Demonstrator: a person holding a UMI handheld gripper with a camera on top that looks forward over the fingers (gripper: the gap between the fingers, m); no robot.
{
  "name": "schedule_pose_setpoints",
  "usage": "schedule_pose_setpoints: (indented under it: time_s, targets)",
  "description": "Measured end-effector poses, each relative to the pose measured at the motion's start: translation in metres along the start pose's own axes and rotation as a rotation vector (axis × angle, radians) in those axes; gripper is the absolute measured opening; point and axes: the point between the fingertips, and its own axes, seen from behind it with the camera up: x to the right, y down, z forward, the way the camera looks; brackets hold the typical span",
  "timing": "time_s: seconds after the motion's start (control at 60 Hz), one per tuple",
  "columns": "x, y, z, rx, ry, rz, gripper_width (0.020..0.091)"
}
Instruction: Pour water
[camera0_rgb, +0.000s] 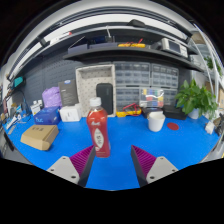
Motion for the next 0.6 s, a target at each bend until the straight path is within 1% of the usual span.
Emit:
schedule_pose_setpoints:
  time_s: [0.067,0.167,0.333,0.4,0.517,0.55,0.567,0.583,0.6]
  targets:
    - [-0.021,0.007,0.018,-0.012,-0.018,-0.015,0.0723]
    - [-0.04,0.005,0.043,-0.017,-0.036,-0.038,0.0725]
    - [-0.049,-0.013,0.082,0.018,-0.022,-0.046,0.0723]
    - [-0.049,-0.019,0.096,0.033,-0.009,-0.043,0.0699]
    - [-0.05,-0.026,0.116,0.078,0.007,-0.028,0.0612]
    - [-0.048,-0.027,0.12,0.093,0.019,-0.028,0.0545]
    - [-0.045,-0.029,0.121,0.104,0.032,-0.031,0.0526]
    - [-0.042,-0.03,0.123,0.115,0.045,-0.033,0.0465]
    - [-0.041,-0.03,0.123,0.124,0.05,-0.034,0.046]
